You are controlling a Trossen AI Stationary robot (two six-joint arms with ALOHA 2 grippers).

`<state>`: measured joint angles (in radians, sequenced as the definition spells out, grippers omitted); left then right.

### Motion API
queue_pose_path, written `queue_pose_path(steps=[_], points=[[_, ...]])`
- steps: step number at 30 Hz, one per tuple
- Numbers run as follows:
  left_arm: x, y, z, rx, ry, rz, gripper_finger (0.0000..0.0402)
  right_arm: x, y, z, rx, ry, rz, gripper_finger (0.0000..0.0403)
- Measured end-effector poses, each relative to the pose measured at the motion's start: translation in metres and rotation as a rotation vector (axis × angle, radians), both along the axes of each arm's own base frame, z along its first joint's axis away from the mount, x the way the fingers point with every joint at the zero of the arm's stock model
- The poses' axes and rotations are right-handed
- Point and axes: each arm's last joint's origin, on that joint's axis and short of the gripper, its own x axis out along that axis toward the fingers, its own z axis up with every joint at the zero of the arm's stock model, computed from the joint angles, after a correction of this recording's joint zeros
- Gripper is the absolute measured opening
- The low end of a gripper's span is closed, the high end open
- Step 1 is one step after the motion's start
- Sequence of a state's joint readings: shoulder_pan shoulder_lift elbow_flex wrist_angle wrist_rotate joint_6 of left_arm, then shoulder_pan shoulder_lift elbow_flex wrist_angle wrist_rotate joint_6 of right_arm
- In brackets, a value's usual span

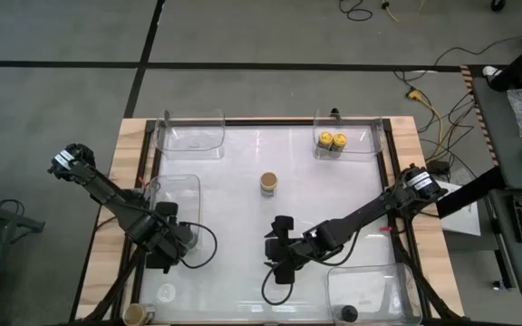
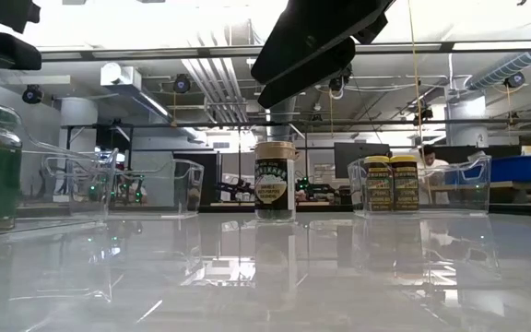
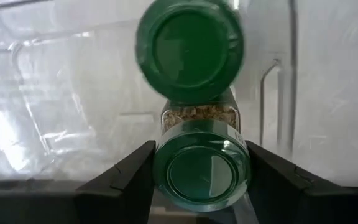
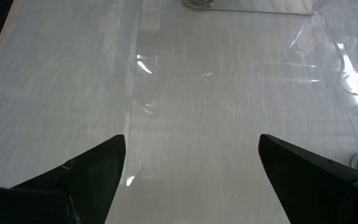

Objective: Sort spices by type
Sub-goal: Put the green seasoning bottle into the middle transparent bin

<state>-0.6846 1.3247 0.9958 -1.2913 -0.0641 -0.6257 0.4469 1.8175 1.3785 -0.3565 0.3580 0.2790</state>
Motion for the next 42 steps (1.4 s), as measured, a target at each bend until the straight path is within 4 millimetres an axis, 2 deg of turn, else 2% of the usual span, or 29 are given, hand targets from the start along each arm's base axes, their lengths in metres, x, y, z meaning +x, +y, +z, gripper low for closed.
queue_pose_path(steps=[19,29,34,42], points=[[0.008,-0.008,-0.012,-0.015,0.059,-0.037,0.0202,0.000,0.000,0.000,-0.001,0.000,0.001,0.0359],[0.007,-0.008,-0.010,-0.023,0.045,0.072,0.0219,0.000,0.000,0.000,-0.001,0.001,0.001,0.0359],[0.007,-0.007,-0.010,-0.022,0.046,0.075,0.0235,0.000,0.000,0.000,-0.001,0.001,0.001,0.0359],[0.008,-0.008,-0.008,-0.027,0.040,0.080,0.0237,0.000,0.000,0.000,-0.002,0.001,0.001,0.0359]])
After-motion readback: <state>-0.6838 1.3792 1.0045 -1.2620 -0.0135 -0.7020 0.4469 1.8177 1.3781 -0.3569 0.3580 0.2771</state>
